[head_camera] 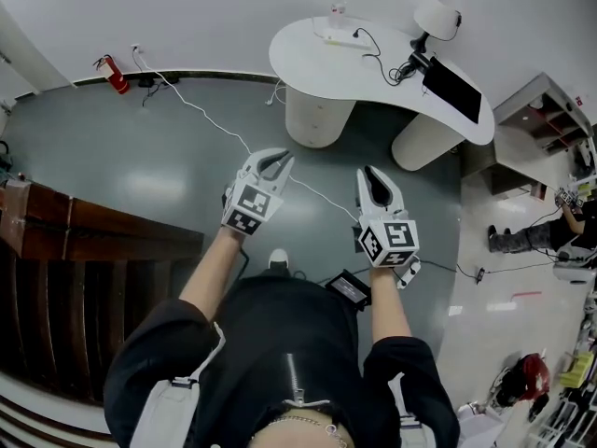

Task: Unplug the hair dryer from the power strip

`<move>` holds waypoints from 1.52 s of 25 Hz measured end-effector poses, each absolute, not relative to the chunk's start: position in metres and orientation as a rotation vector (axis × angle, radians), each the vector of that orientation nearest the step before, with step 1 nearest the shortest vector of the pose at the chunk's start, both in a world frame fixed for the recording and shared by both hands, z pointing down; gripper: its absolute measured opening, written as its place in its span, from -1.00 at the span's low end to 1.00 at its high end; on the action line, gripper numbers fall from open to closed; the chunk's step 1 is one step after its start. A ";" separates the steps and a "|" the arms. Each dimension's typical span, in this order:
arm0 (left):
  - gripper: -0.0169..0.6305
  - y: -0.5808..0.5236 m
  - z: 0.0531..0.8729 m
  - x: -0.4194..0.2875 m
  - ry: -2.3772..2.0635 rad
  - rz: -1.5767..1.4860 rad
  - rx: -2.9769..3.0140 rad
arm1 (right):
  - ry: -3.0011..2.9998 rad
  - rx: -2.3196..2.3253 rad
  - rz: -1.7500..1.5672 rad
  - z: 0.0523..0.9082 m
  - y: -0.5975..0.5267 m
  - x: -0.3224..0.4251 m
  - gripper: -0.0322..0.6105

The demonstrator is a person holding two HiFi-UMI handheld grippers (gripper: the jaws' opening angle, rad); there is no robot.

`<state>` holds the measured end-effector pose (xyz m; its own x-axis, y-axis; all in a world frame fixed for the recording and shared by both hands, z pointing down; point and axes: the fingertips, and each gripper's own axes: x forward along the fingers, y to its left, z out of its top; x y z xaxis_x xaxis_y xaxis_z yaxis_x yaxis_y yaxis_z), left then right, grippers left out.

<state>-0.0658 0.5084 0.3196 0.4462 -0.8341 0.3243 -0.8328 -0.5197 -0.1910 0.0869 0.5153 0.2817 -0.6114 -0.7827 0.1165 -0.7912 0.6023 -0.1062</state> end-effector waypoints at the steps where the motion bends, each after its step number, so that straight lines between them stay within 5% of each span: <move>1: -0.83 0.503 0.321 -0.071 1.535 -0.601 -2.674 | -2.756 1.362 0.226 0.282 0.510 0.082 -0.73; 30: -0.83 0.367 0.349 -0.110 1.501 -0.683 -2.723 | -2.758 1.350 0.280 0.301 0.367 0.035 -0.73; 38: -0.83 0.289 0.345 -0.101 1.531 -0.709 -2.687 | -2.794 1.242 0.250 0.300 0.289 0.034 -0.89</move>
<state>-0.1008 0.2894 0.3447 0.4348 -0.8102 0.3930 -0.8239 -0.5341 -0.1895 0.0339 0.2895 0.2996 -0.6700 -0.7303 0.1335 -0.7424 0.6595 -0.1180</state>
